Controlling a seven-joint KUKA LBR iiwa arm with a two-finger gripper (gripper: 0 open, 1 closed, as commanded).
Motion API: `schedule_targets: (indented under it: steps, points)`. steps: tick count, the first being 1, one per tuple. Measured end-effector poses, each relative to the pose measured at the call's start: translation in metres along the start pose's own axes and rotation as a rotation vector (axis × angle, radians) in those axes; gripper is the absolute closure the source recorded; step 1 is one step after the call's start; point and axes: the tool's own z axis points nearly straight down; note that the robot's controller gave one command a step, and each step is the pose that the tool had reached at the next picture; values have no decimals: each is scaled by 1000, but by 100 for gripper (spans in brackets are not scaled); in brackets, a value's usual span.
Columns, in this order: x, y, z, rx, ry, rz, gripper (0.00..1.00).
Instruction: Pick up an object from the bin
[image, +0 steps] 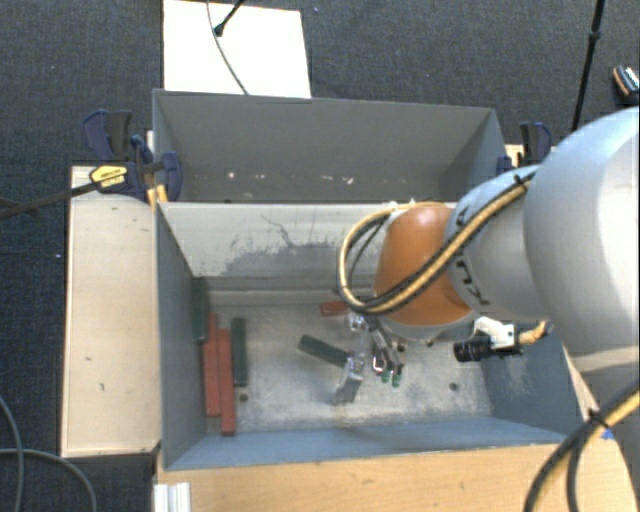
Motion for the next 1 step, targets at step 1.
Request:
schedule_targets:
  steps: [1]
  points:
    - [0, 0, 0, -1, -1, -4, 100]
